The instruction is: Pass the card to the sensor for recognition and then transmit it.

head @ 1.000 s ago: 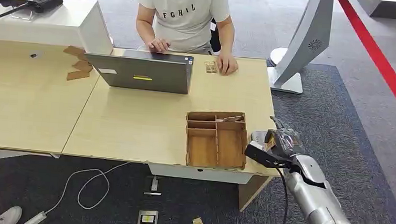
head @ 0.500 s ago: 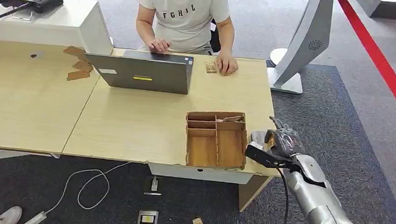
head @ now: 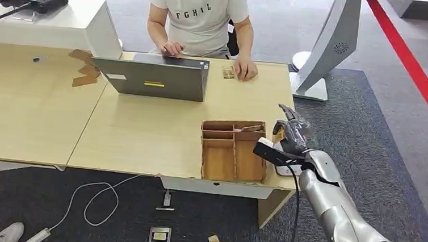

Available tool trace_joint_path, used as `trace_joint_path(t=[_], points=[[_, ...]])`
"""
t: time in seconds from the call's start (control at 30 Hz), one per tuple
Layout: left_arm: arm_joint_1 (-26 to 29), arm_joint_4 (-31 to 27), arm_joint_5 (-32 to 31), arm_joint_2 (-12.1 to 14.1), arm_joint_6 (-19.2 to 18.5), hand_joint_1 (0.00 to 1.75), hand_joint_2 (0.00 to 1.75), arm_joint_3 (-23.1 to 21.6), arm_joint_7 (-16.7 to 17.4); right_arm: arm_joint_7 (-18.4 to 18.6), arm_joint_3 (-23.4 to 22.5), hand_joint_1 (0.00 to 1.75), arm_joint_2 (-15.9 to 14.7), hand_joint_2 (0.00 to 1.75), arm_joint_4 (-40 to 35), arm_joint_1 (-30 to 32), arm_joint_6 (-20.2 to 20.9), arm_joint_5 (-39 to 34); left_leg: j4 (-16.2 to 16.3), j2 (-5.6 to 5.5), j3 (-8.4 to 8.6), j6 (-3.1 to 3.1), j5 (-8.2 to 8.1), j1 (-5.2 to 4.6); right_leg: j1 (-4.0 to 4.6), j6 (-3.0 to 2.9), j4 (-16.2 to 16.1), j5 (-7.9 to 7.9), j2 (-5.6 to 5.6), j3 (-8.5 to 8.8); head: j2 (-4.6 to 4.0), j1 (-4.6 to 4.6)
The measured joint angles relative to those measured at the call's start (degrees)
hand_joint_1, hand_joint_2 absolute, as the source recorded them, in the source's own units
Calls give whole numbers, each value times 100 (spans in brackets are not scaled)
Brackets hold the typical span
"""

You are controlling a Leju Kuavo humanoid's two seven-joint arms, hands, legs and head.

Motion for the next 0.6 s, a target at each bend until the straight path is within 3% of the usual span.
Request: trace_joint_path(t=[0.37,0.6], points=[[-70,0,-103,-33,-53,0,0,-146,24,109,20,175,-35,175,-98,-220,-26,-11,0,-1,0,0,0,0,0,-1,1,1,0,0,0,-2],[-82,2,-173,-31,-88,0,0,-265,24,203,94,175,-83,175,-275,-679,109,105,1,0,0,0,0,0,0,-1,1,1,0,-1,0,-2]])
